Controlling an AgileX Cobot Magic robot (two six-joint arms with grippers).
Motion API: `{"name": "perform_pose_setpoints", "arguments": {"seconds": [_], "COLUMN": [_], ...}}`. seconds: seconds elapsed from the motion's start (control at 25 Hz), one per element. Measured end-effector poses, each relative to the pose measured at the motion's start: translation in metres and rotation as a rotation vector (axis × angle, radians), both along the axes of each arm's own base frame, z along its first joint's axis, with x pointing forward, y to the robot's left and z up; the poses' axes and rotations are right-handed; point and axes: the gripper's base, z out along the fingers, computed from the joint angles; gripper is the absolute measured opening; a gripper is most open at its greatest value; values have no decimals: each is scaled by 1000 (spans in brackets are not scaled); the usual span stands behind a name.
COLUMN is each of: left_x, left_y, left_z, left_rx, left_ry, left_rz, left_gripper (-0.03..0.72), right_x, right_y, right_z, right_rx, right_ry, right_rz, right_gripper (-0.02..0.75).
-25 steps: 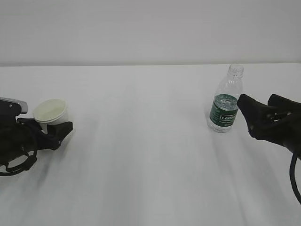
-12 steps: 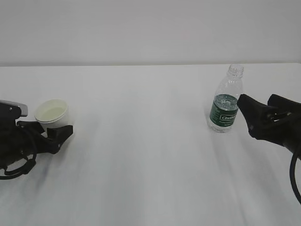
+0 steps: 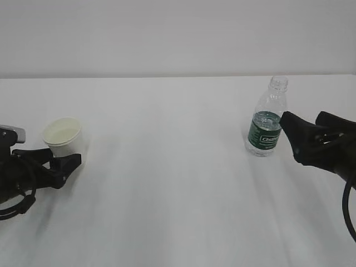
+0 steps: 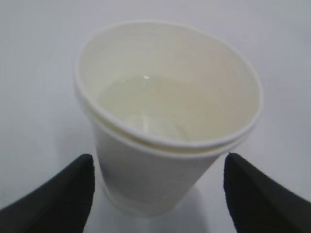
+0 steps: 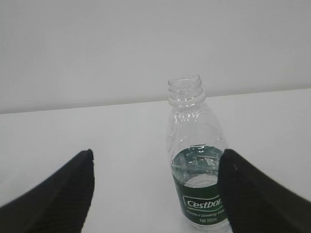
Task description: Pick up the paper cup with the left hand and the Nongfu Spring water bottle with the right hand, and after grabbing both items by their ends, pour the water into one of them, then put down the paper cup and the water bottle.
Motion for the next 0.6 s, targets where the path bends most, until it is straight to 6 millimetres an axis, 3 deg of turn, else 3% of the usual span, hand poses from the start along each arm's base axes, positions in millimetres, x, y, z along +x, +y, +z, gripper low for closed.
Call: {"name": "perform_pose_setpoints", "arguments": {"seconds": [0.6], "left_x": [-37], "left_y": [4], "left_z": [12], "left_rx": [-3], "left_ry": [48], "left_rz": [51], "left_gripper": [596], "right_x": [-2], "right_y": [4], "right_z": [-1], "right_rx": [18], "right_ry": [15], "right_rz": [42], "right_gripper": [592]}}
